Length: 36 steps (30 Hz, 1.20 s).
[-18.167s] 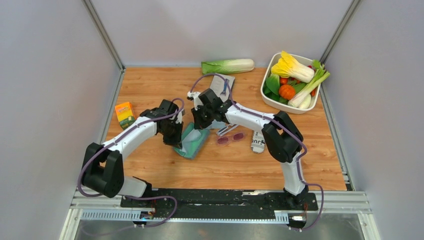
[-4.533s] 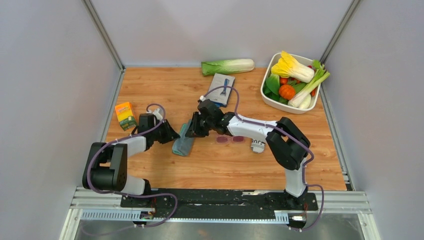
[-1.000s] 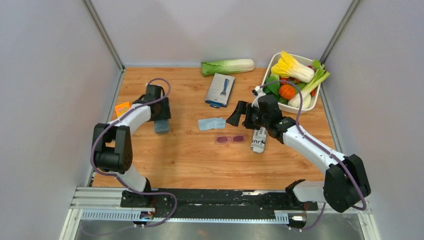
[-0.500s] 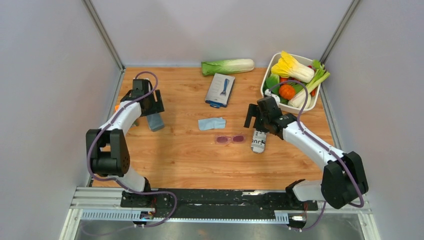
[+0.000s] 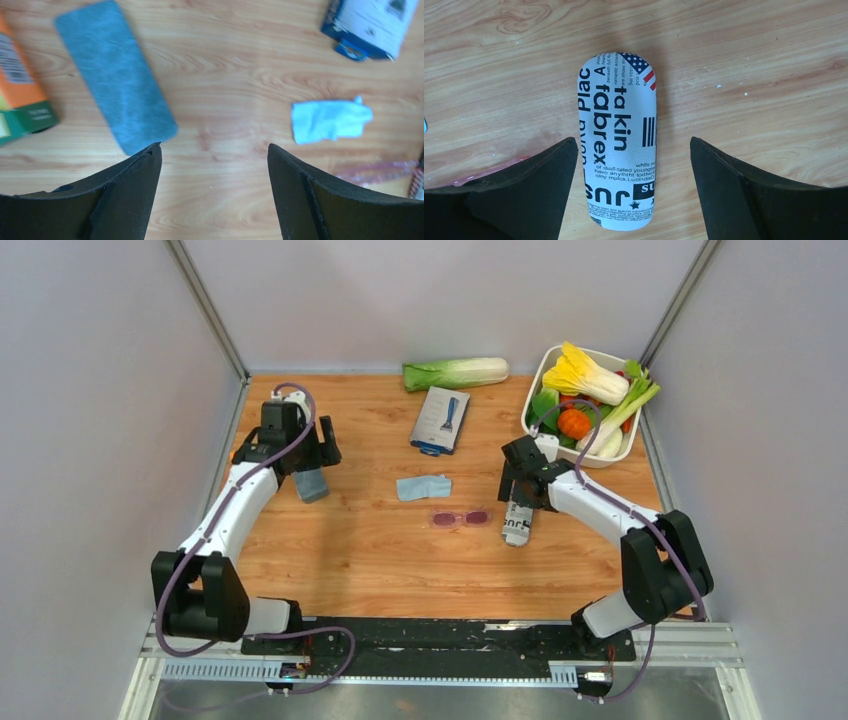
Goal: Organize the sunglasses
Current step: Pick up the sunglasses case from the center of the board.
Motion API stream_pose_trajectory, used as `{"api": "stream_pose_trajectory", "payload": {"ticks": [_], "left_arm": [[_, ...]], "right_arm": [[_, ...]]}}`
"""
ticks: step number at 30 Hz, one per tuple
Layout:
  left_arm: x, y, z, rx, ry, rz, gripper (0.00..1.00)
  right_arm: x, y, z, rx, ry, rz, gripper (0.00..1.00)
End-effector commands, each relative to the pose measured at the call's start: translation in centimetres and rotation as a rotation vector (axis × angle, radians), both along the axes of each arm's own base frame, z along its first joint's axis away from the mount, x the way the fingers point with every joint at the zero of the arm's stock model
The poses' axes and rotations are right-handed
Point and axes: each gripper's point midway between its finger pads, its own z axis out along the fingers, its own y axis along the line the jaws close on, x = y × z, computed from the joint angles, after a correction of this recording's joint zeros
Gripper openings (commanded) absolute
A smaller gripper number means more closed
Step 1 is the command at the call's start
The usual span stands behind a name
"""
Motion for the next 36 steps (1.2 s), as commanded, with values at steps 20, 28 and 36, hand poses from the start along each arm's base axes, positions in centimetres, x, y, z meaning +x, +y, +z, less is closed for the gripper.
{"api": "stream_pose_trajectory", "payload": {"ticks": [20,28,36], "left_arm": [[-5.1,-5.0,0.7,-0.139,-0.074,-0.171,0.85],[-6.0,-6.5,0.7,-0.185,-0.073,-0.216,0.85],[-8.4,-11.4,2.8,-0.455,-0.177,-0.363,0.86]], "right_arm": [[1.1,2.0,-2.7,-0.028,0.052,-0.005,0.71],[1.5,3.4,0.8,0.079,-0.013,0.063,0.45],[1.0,9.6,11.9,0.449,-0.278,0.370,0.49]]}}
